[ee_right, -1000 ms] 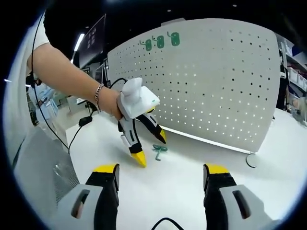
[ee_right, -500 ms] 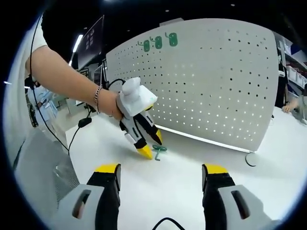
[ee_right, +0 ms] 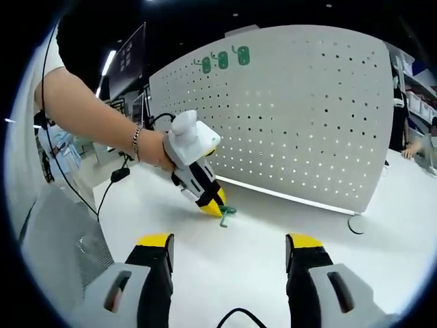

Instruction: Insert the hook assembly into the mounting plate slot until the hook locks in place.

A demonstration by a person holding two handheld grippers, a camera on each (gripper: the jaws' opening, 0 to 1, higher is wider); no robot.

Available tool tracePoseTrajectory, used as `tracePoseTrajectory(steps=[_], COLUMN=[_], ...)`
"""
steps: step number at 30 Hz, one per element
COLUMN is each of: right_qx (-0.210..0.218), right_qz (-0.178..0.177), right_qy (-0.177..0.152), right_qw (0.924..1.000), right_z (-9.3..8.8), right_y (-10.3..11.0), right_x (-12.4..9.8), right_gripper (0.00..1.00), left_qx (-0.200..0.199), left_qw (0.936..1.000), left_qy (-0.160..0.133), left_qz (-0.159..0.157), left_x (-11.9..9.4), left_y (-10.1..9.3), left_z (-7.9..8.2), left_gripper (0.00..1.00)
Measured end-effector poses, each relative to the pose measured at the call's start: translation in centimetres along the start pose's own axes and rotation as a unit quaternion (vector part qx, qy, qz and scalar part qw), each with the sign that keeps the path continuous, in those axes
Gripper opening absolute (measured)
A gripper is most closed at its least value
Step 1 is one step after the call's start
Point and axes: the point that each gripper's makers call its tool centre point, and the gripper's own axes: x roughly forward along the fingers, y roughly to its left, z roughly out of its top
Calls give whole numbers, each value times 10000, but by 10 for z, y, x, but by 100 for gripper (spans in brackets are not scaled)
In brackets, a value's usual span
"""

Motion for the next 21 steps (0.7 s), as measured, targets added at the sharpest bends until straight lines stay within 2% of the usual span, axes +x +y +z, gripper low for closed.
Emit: tracePoseTrajectory(steps=[9,21], right_qx=[52,62], right_qz=[-9,-4], right_qy=[-41,-49], right_qw=[10000,10000], right_z=[1,1], right_y=[0,1], right_x=[-2,-1], right_gripper=[64,64], left_qx=[-34,-36], left_qw=[10000,10000], left_qy=[40,46], left_qz=[62,48], left_x=[0,0], left_y=[2,2], left_z=[-1,-1], left_gripper=[3,3])
